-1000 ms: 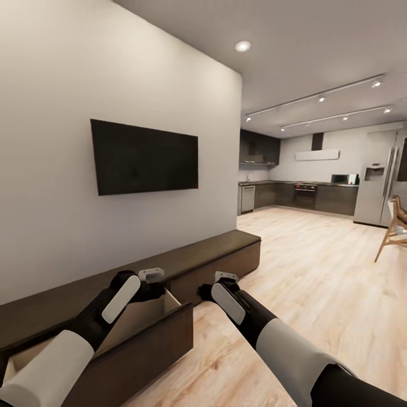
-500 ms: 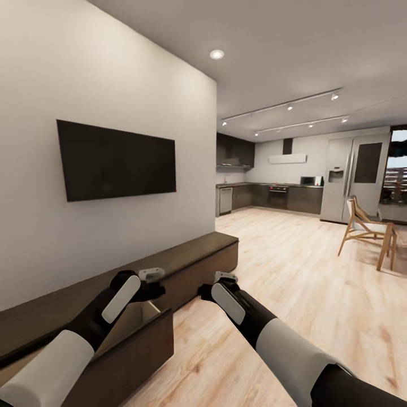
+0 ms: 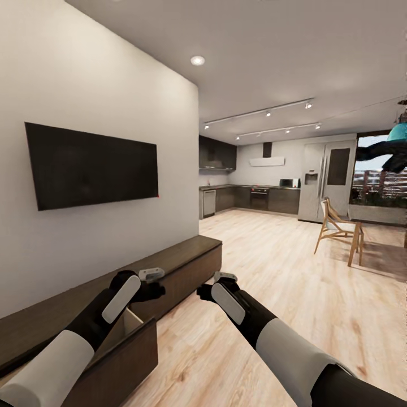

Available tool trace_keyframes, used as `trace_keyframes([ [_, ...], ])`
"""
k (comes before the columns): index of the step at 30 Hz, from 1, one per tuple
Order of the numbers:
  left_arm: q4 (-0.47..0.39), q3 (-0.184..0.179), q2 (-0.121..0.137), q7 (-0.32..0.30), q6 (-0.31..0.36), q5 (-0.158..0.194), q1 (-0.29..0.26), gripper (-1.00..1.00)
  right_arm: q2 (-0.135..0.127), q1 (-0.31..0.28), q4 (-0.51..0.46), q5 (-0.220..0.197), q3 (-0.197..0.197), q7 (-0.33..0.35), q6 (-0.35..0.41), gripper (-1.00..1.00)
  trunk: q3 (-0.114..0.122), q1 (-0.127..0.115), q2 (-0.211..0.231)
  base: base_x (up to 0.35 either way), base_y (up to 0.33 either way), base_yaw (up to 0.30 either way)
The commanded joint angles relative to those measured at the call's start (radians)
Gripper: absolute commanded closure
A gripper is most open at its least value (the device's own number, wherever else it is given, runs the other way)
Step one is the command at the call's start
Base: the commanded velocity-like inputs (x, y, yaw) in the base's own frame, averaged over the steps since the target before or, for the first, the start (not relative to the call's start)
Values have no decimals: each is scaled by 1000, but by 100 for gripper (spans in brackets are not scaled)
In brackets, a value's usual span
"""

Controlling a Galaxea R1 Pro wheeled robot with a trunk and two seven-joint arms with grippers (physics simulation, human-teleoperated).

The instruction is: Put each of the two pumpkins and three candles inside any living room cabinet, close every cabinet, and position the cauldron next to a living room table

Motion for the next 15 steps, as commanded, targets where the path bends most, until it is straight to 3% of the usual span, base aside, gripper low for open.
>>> trace_keyframes([
  [1, -1, -3, 1, 10, 0, 11, -1, -100, 0, -1, -2, -5, 2, 11, 2, -100, 2, -4, 7, 0, 0, -44],
  [6, -2, -3, 1, 10, 0, 11, -1, -100, 0, -1, -2, -5, -2, 58, 6, -100, 14, -23, 42, 0, 0, -23],
  [15, -2, -3, 1, 10, 0, 11, -1, -100, 0, 0, -1, -6, -6, 75, 9, -100, 31, -58, 105, 0, 0, -4],
])
